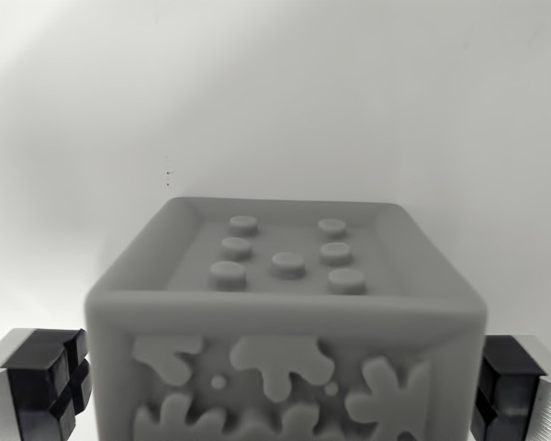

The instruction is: Destack cube

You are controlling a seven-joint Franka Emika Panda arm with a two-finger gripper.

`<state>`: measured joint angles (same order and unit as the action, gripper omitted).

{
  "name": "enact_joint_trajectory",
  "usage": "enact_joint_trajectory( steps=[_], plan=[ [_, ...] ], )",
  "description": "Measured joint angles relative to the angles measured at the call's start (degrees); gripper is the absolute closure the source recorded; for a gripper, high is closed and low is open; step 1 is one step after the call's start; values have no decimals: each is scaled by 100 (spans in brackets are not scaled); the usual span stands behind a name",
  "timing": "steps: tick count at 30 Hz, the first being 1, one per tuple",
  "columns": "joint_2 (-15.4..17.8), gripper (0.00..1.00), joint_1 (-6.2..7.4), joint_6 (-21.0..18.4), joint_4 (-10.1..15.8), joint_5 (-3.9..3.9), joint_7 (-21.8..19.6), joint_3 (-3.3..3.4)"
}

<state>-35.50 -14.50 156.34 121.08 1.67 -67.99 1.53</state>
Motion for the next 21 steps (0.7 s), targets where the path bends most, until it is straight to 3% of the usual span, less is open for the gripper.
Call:
enact_joint_trajectory(
  steps=[12, 21],
  plan=[
    [46, 0, 1, -25, 11, 0, 0, 0],
    [300, 0, 3, -195, 80, 0, -1, 5]
  ],
)
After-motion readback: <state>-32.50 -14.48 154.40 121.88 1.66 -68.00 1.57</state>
